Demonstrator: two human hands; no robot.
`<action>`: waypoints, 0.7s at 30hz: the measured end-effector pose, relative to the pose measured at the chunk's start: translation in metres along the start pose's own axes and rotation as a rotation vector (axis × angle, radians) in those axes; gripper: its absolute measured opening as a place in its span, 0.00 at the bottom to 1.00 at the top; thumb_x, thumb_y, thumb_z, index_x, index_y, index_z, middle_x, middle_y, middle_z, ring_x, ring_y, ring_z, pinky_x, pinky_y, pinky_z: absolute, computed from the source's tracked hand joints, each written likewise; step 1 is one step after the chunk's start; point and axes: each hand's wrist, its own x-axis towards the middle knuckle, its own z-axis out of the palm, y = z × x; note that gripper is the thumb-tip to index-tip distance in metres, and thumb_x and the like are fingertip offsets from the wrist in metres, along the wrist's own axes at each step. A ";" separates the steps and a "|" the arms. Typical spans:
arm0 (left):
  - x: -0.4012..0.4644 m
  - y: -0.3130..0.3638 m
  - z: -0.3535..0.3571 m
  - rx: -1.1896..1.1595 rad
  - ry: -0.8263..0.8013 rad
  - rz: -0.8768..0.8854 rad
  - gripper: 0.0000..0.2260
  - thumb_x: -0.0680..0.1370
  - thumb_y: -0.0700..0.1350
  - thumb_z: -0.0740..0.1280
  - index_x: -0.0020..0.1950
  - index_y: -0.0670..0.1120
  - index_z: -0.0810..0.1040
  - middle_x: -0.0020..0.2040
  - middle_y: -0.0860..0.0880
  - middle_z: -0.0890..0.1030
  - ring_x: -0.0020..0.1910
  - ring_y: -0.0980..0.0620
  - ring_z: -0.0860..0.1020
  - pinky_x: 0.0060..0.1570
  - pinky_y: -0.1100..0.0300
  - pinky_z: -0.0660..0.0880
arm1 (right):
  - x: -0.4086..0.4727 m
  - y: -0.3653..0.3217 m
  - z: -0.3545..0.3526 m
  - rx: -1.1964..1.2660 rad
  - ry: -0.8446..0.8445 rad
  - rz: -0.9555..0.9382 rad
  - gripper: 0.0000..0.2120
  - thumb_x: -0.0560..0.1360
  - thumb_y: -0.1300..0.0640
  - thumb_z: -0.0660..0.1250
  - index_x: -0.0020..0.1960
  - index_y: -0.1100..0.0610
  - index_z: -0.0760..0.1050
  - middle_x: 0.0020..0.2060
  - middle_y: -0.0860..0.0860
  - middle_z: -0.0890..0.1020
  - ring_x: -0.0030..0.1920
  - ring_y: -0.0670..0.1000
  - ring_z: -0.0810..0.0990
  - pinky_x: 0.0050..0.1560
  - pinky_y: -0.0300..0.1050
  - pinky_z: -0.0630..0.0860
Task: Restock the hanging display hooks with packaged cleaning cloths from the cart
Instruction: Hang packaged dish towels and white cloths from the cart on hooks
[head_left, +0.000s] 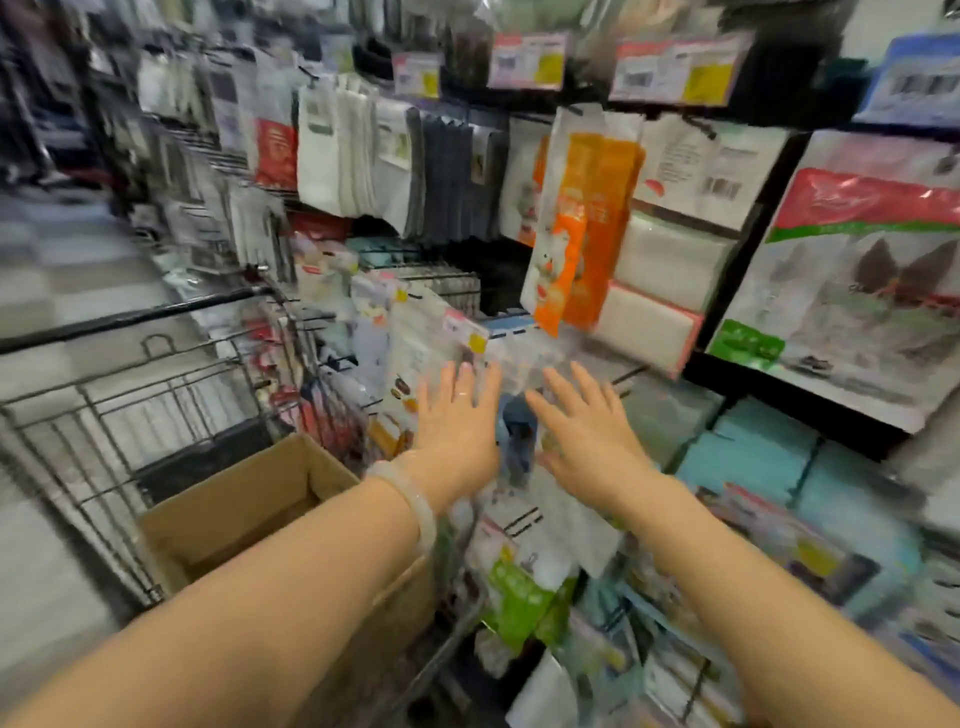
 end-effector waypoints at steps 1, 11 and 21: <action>-0.009 -0.034 0.007 0.036 -0.017 -0.050 0.37 0.80 0.54 0.61 0.78 0.50 0.37 0.79 0.43 0.41 0.77 0.41 0.39 0.73 0.41 0.41 | 0.016 -0.032 0.014 -0.009 -0.052 -0.058 0.32 0.78 0.48 0.60 0.77 0.48 0.47 0.77 0.52 0.43 0.76 0.58 0.38 0.73 0.60 0.39; -0.094 -0.252 0.069 0.077 -0.214 -0.521 0.37 0.79 0.52 0.59 0.78 0.47 0.37 0.78 0.40 0.41 0.76 0.39 0.38 0.72 0.40 0.42 | 0.103 -0.240 0.135 0.036 -0.294 -0.363 0.30 0.78 0.56 0.58 0.77 0.50 0.49 0.77 0.55 0.45 0.76 0.58 0.40 0.73 0.60 0.40; -0.100 -0.314 0.144 -0.086 -0.430 -0.779 0.39 0.78 0.53 0.62 0.78 0.47 0.37 0.78 0.41 0.39 0.77 0.41 0.37 0.73 0.44 0.41 | 0.175 -0.286 0.239 0.073 -0.549 -0.463 0.32 0.77 0.49 0.62 0.76 0.53 0.52 0.77 0.56 0.47 0.76 0.59 0.44 0.74 0.58 0.46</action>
